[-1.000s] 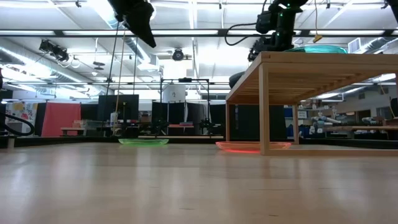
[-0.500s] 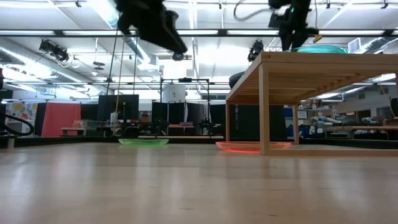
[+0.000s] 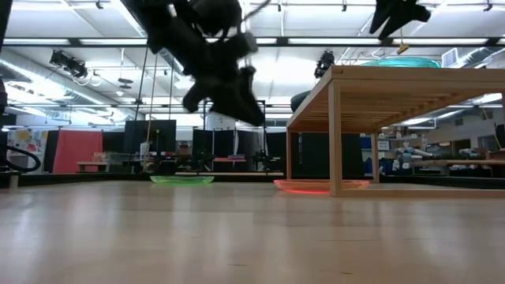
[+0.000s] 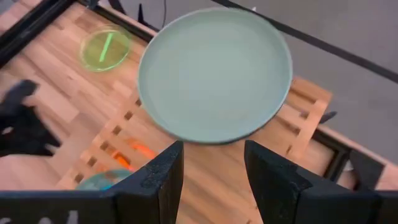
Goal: Place and stack plates onto a shelf
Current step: Stack the light orange plate on top of the light blue plate on the shelf
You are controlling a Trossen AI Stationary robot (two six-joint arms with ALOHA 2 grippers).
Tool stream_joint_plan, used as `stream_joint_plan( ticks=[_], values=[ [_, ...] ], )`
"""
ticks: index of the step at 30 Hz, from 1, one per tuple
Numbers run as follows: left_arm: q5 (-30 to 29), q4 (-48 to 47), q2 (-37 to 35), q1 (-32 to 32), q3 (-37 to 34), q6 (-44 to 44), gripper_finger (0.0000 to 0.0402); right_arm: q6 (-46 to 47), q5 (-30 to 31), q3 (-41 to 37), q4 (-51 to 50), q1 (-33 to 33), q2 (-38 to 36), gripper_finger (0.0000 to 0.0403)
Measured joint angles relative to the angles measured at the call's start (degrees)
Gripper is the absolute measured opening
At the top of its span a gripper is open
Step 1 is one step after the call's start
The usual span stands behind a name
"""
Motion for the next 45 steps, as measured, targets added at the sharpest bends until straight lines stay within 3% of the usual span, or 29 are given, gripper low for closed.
stream_joint_plan(
  ticks=[9,18,37,45],
  values=[
    [0.1,7.3,9.7,0.7,-0.1,2.2,0.0137,4.1,-0.1,-13.5,4.2,3.8,-9.1,0.0174],
    [2.0,11.0,14.2,0.5,0.6,4.2,0.0137,3.9,-1.5,-21.0,11.1,4.4,-11.6,0.0174],
    [4.5,20.4,20.9,0.7,1.0,5.4,0.0137,3.4,-3.6,-21.9,18.6,6.0,-10.7,0.0174],
    [4.3,20.7,20.9,1.1,1.0,5.4,0.0102,3.4,-3.6,-21.9,18.6,6.0,-10.7,0.0174]
  ],
)
